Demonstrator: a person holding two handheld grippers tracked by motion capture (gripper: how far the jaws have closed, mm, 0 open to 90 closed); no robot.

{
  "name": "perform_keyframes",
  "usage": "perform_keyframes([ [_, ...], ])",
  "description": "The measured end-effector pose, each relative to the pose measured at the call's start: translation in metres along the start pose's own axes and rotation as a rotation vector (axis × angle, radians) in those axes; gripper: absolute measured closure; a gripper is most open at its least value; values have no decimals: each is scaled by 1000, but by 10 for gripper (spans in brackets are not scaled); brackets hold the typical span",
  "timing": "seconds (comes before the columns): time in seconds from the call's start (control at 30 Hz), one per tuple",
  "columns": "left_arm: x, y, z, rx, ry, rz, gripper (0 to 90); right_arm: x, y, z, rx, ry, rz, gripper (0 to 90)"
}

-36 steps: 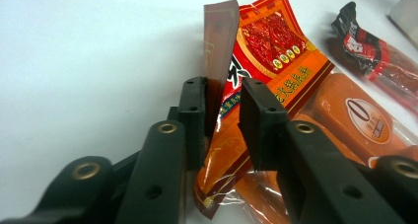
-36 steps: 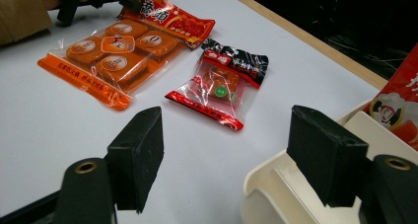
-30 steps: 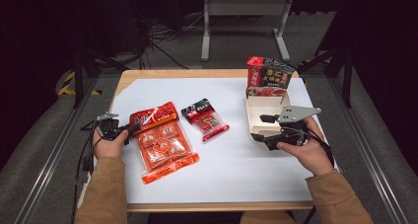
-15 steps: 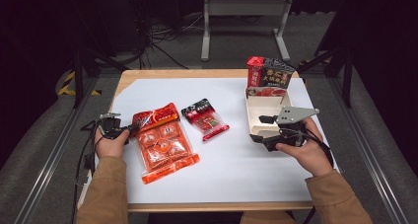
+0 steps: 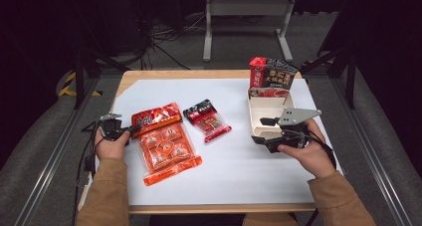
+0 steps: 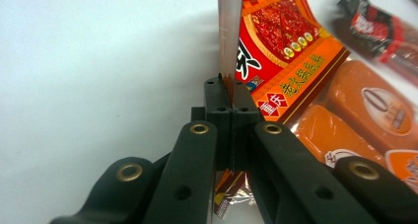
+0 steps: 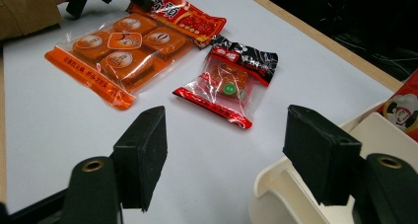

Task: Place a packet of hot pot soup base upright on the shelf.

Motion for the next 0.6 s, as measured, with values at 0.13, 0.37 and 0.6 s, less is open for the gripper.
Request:
perform_keyframes([
  [0.13,4,9,4,2,-3,22,900,0,0,1,-1,-2,1,343],
  [0.37,16,29,13,-16,-11,96,900,2,2,1,-2,-14,8,361],
  [0.6,26,45,23,-39,-15,156,900,3,4,0,4,-23,12,382],
])
Point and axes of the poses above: each handheld gripper's, and its own axes: y roughly backward along the jaws, x roughly out of its top, z roughly to its right, the point moved 4 cm from there along -y, roughly forward along the jaws, and after that the axes turned 6 degrees about -y, right-handed, at the moved point
